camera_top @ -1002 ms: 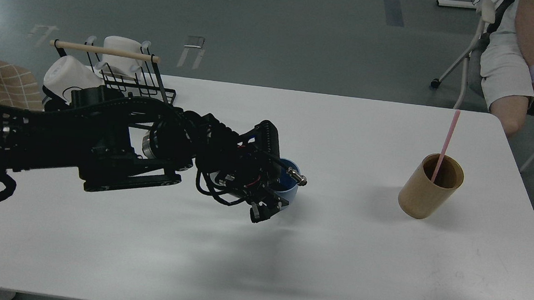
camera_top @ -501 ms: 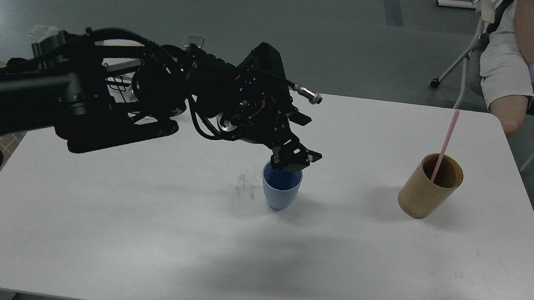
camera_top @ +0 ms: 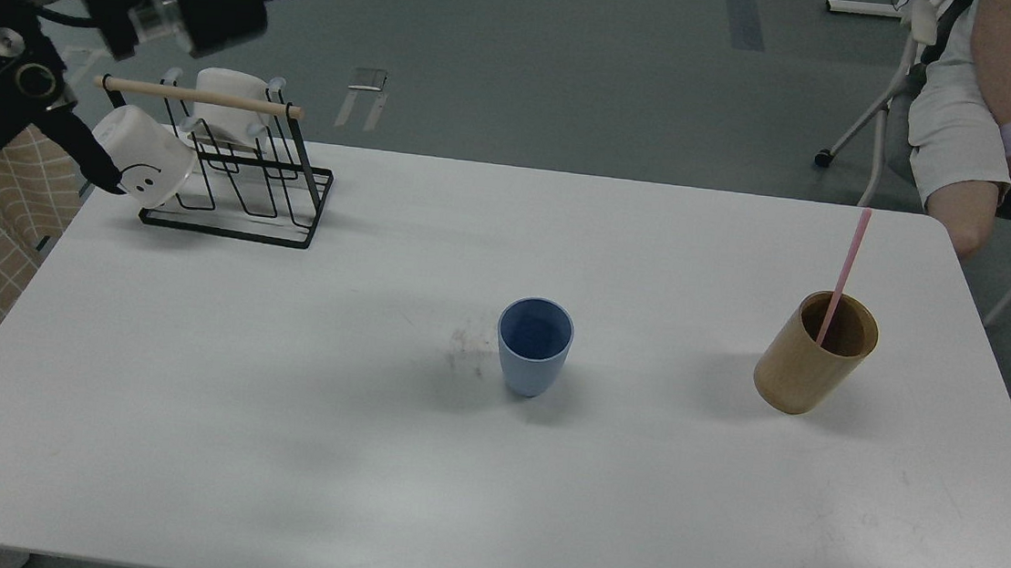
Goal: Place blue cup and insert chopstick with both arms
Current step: 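Open the left gripper and lift it back toward the rack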
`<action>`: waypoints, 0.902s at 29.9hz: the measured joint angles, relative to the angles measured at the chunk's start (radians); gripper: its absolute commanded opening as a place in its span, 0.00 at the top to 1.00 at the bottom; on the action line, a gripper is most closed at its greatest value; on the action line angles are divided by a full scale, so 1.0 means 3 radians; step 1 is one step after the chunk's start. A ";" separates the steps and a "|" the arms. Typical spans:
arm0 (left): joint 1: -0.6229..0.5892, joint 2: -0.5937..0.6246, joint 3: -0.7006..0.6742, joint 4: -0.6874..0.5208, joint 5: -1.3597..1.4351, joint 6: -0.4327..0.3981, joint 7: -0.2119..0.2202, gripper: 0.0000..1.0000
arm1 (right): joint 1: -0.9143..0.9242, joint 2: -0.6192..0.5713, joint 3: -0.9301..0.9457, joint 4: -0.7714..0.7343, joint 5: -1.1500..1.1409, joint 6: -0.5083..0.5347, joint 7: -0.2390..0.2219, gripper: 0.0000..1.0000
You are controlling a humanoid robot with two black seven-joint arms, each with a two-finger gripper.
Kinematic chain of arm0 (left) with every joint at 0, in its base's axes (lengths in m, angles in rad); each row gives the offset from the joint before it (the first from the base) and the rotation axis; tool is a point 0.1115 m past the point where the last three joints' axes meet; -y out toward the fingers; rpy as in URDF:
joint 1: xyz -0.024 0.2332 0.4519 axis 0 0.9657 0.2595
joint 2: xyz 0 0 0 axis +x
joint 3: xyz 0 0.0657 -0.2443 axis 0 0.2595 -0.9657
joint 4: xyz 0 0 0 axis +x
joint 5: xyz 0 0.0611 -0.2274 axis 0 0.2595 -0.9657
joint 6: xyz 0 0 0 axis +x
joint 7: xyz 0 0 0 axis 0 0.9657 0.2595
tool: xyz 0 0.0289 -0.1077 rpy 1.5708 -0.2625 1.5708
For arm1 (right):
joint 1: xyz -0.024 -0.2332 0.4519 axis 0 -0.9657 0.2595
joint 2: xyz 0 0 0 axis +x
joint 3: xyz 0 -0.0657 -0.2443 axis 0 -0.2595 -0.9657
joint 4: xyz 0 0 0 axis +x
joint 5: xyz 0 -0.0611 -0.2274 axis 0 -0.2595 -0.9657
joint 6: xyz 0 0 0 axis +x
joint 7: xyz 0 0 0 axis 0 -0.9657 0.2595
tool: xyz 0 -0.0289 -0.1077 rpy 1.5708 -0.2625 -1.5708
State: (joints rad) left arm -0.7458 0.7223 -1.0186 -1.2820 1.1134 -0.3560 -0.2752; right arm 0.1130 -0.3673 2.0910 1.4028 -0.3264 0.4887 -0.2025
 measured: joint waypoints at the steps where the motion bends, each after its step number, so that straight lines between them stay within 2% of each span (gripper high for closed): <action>1: 0.0146 -0.0063 -0.0164 0.0017 -0.0301 0.0036 0.0000 0.04 | 0.0004 -0.0031 -0.0003 0.0001 -0.0011 0.0000 0.0000 0.00; 4: 0.0462 -0.0300 -0.0602 0.0033 -0.1108 0.0133 0.0012 0.04 | -0.0001 -0.0182 -0.0023 0.0020 -0.0123 0.0000 -0.0006 0.00; 8: 0.0809 -0.0604 -0.1186 0.0040 -0.1898 0.0152 0.0051 0.04 | 0.0012 -0.0591 -0.0207 0.0092 -0.0628 0.0000 -0.0013 0.00; 10: 0.0897 -0.0763 -0.1400 0.0040 -0.2093 0.0160 0.0121 0.04 | 0.0066 -0.0772 -0.0326 0.0136 -0.0906 0.0000 -0.0013 0.00; 12: 0.0952 -0.0920 -0.1587 0.0042 -0.2212 0.0175 0.0261 0.04 | 0.0117 -0.0914 -0.0425 0.0174 -0.1175 0.0001 -0.0014 0.00; 14: 0.0994 -0.1007 -0.1694 0.0054 -0.2261 0.0182 0.0385 0.04 | 0.0128 -0.1048 -0.0514 0.0219 -0.1452 0.0001 -0.0025 0.00; 16: 0.1041 -0.1052 -0.1735 0.0102 -0.2279 0.0181 0.0439 0.04 | 0.0129 -0.1220 -0.0628 0.0286 -0.1749 0.0001 -0.0029 0.00; 20: 0.1104 -0.1150 -0.1751 0.0286 -0.2298 0.0177 0.0452 0.04 | 0.0188 -0.1612 -0.0936 0.0385 -0.2394 0.0001 -0.0012 0.00; 27: 0.1194 -0.1250 -0.1723 0.0408 -0.2302 0.0171 0.0447 0.04 | 0.0380 -0.1898 -0.1313 0.0512 -0.3167 0.0001 0.0012 0.00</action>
State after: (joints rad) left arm -0.3877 0.3473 -1.5355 -1.1595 0.4229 -0.3045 -0.1411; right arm 0.2270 -0.9367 1.6971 1.5563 -1.2766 0.4891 -0.1990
